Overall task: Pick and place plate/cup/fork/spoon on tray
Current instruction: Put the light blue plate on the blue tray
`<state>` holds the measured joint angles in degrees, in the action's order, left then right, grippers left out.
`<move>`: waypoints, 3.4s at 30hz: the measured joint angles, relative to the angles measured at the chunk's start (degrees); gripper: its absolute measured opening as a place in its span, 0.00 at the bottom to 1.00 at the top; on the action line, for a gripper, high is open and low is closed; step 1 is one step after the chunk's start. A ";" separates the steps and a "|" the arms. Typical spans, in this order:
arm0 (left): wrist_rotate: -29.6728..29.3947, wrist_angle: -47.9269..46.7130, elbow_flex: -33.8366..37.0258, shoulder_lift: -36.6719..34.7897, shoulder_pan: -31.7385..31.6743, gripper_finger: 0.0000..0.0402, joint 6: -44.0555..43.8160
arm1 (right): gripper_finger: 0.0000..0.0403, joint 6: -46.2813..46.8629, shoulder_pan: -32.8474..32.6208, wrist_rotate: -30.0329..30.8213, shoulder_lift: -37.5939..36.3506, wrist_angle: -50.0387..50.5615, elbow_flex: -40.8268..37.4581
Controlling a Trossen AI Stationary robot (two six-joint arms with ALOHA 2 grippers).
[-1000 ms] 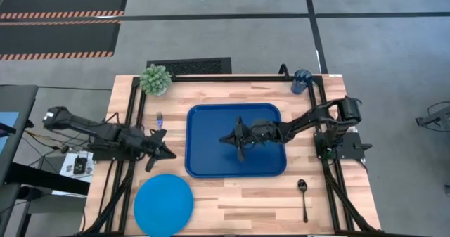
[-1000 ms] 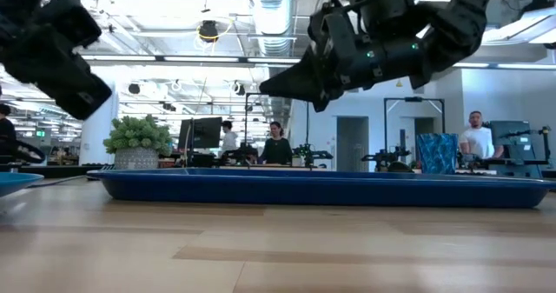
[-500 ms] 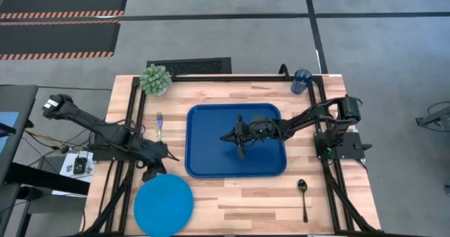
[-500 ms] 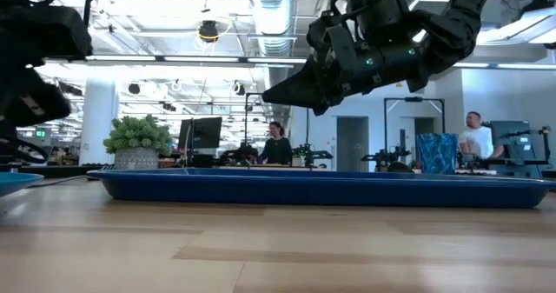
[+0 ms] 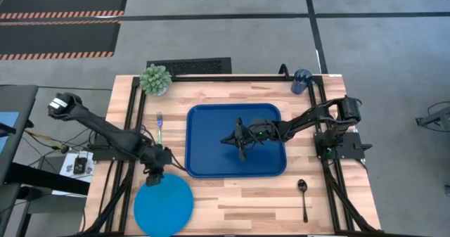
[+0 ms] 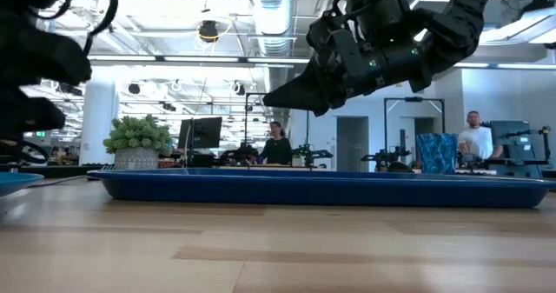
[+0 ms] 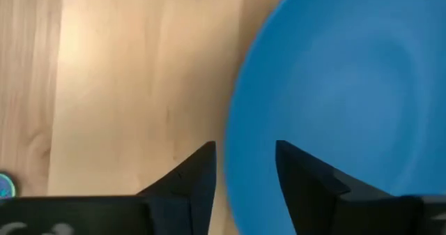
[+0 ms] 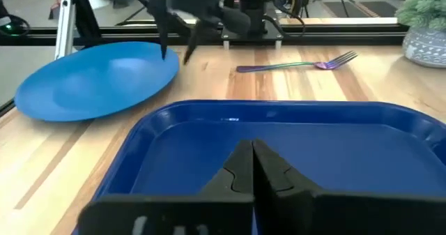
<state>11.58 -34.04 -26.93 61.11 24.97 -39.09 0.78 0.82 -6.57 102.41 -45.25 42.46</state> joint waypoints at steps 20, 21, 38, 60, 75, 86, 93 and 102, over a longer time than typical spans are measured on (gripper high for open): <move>8.81 5.53 -0.04 11.24 -0.05 0.13 5.51 | 0.01 -0.84 -0.04 -0.04 0.00 0.02 0.00; 9.48 5.44 -0.05 11.23 -0.04 0.09 6.04 | 0.01 -0.84 -0.04 -0.04 0.00 0.03 0.00; 13.29 15.15 0.06 -5.92 -1.61 0.00 -9.38 | 0.01 0.24 -4.00 3.29 -9.62 13.16 -0.04; 4.43 34.62 -4.26 4.09 -32.31 0.00 -2.39 | 0.01 2.51 -16.08 29.61 -39.20 47.67 -4.53; 11.41 22.53 -27.22 31.50 -44.81 0.00 14.07 | 0.01 3.32 -14.62 35.43 -41.57 35.32 -12.00; 5.32 23.66 -30.36 35.63 -47.12 0.00 17.42 | 0.01 3.75 -14.73 37.13 -38.40 32.52 -12.03; 4.65 23.04 -30.30 36.09 -47.60 0.00 18.04 | 0.01 5.24 -14.71 37.13 -35.57 30.56 -12.00; 3.92 22.11 -30.27 38.15 -48.17 0.00 19.44 | 0.01 4.76 -15.05 36.85 -34.10 28.93 -12.00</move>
<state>15.50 -11.93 -57.21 99.26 -23.20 -19.65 5.54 -14.23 30.28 68.31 -16.32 30.46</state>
